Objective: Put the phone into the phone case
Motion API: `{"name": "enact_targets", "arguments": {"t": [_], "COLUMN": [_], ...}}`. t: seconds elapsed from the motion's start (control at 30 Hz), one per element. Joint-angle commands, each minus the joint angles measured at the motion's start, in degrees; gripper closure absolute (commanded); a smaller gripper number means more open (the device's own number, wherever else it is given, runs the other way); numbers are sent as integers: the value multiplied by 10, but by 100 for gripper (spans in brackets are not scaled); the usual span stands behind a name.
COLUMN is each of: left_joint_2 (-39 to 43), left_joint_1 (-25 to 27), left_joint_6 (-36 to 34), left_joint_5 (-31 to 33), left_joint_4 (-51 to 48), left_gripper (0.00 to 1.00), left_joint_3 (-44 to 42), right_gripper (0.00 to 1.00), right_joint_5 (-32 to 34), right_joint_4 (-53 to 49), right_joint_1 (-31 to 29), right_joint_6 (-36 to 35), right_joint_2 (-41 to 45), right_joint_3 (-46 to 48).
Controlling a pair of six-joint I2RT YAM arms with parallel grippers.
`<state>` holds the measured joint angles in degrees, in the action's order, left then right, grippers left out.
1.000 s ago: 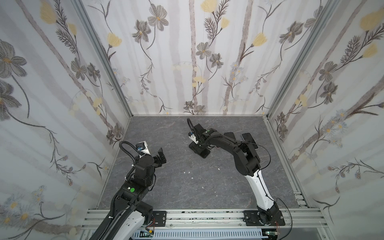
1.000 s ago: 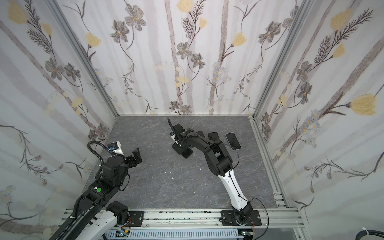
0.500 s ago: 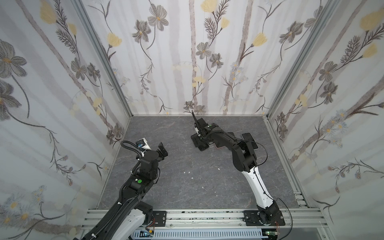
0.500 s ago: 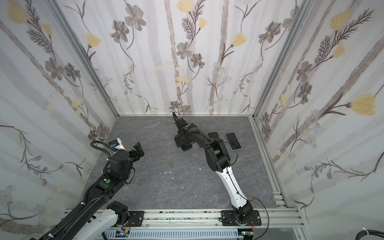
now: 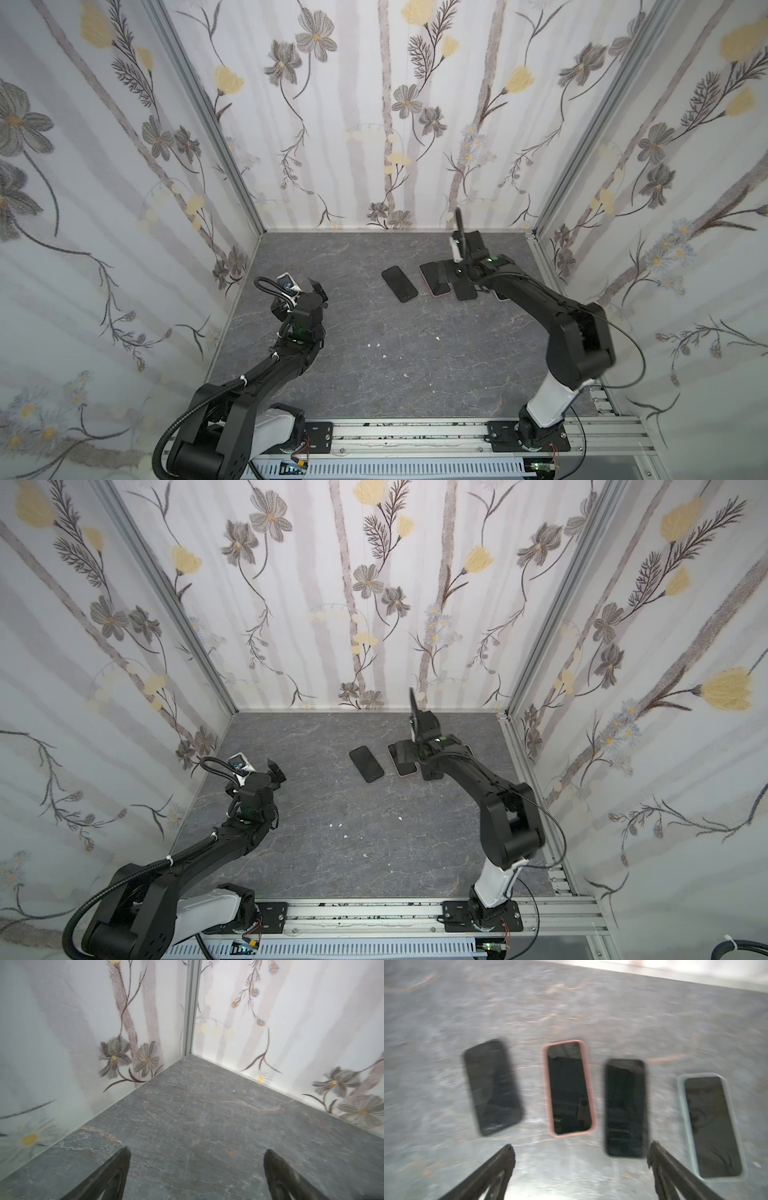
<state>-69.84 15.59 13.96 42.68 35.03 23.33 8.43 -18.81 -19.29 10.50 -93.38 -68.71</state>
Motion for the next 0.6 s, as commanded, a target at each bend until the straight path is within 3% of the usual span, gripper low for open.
{"name": "enact_targets", "arguments": {"t": [0.0,0.07,0.13,0.23,0.37,0.47,0.57], "left_joint_2": [-43,-70,-91,-130,-184,-225,-216], "left_joint_1": [-20,-41,-61,-79,-113,-114,-115], "left_joint_6": [-71,-79,-90,-123,-101,-101,-96], "left_joint_5": [29,-28,-104,-171,-248,-225,-222], "left_joint_4": [116,175,260,415,526,568,489], "left_gripper": [0,0,0,0,0,0,0], "left_joint_3": [-13,-35,-69,-123,-165,-160,-127], "right_gripper": [0,0,0,0,0,0,0], "right_joint_5": [46,52,16,-70,-135,-158,-207], "right_joint_4": [274,388,487,620,834,837,833], "right_joint_1": [66,110,144,176,196,214,240], "right_joint_6": [-35,-78,-105,-124,-119,-104,-81], "right_joint_2": [120,179,211,231,206,191,165], "right_joint_3": [186,316,406,500,598,585,565]}}
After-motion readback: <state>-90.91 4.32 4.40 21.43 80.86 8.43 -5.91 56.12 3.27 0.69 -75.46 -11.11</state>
